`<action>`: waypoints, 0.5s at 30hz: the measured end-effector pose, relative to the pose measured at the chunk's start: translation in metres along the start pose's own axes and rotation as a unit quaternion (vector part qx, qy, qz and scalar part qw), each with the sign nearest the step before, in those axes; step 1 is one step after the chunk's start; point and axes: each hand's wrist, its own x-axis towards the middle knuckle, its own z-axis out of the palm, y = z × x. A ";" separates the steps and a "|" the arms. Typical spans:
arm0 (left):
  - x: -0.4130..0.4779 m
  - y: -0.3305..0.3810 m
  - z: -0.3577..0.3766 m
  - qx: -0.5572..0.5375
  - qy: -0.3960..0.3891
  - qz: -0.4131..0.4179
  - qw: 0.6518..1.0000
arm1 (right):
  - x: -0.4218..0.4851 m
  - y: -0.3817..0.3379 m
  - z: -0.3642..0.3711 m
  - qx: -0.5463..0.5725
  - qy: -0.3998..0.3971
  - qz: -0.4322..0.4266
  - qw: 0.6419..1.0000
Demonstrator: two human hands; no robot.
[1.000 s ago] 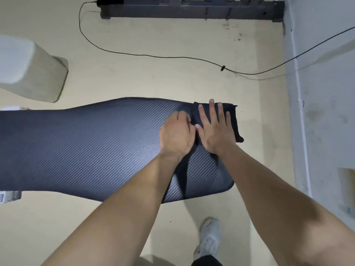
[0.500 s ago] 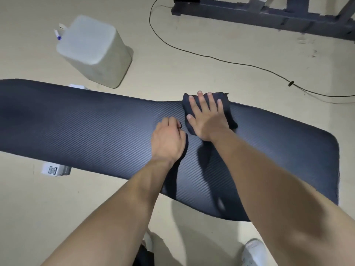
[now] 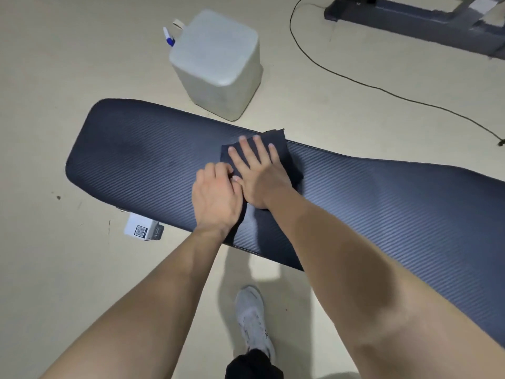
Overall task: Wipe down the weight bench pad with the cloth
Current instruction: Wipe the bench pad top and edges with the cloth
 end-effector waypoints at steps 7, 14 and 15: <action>-0.039 -0.021 -0.006 0.008 -0.027 -0.062 0.998 | -0.042 -0.056 0.028 -0.038 -0.010 -0.103 0.994; -0.112 0.052 0.011 0.010 -0.086 -0.064 0.994 | -0.142 -0.001 0.059 0.019 -0.004 -0.098 0.995; -0.124 0.073 0.016 0.001 -0.095 -0.054 0.994 | -0.164 0.020 0.063 0.020 -0.003 -0.091 0.996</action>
